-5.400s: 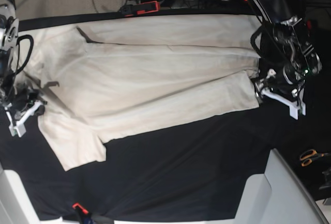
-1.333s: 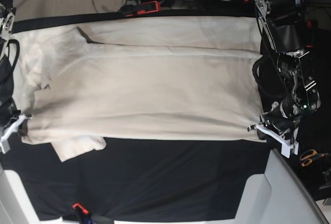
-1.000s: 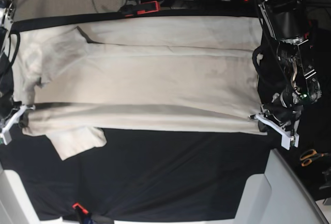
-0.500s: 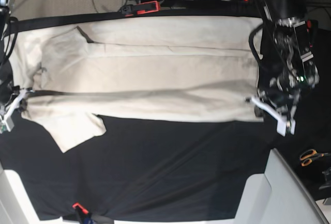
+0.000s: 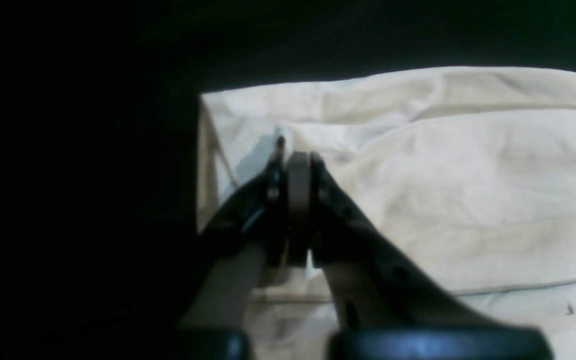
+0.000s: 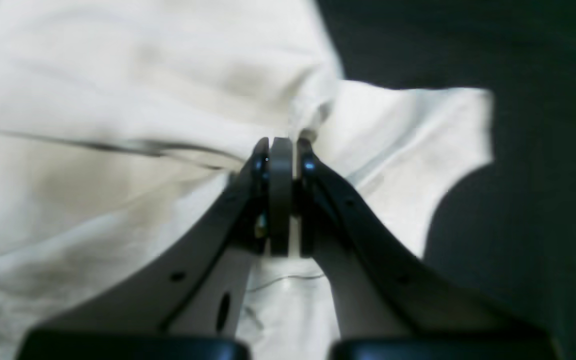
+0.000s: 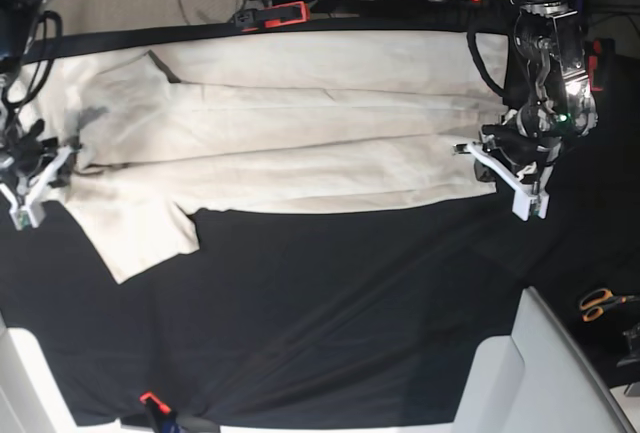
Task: Fold the T-shirt properly
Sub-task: 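Lower the right gripper onto the hem corner and grasp it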
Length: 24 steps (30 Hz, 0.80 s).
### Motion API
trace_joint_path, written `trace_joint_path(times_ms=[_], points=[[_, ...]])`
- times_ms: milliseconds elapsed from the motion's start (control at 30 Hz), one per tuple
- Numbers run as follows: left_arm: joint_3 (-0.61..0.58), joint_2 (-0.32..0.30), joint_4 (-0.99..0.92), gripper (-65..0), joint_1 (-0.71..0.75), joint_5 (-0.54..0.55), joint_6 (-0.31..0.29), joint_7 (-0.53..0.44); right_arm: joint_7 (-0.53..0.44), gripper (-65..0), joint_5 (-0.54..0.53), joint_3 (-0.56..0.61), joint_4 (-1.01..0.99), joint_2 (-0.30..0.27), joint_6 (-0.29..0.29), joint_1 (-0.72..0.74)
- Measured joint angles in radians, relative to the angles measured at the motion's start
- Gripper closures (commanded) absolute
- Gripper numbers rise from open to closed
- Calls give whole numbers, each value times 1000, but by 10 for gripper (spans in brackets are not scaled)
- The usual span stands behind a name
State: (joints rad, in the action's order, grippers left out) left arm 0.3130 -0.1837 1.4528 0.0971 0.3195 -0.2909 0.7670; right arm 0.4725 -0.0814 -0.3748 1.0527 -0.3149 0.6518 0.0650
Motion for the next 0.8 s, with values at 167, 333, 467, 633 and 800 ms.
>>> trace_joint_path(times_ms=[167, 333, 467, 633, 800], points=[[-9, 4, 0, 0, -2, 0, 0, -3, 94, -281, 3, -19, 45, -3, -5, -5], [1, 0, 0, 0, -3, 3, 0, -6, 90, -377, 1, -82, 229, 13, -6, -39], [1, 0, 0, 0, -6, 2, 0, -6, 92, -380, -2, 31, 174, 0, 5, 49], [1, 0, -1, 0, -11, 3, 1, -6, -53, -380, -14, 198, -186, -20, 4, 288], [3, 0, -1, 0, -3, 3, 0, -6, -251, -380, 5, 302, -542, -31, -11, 423]])
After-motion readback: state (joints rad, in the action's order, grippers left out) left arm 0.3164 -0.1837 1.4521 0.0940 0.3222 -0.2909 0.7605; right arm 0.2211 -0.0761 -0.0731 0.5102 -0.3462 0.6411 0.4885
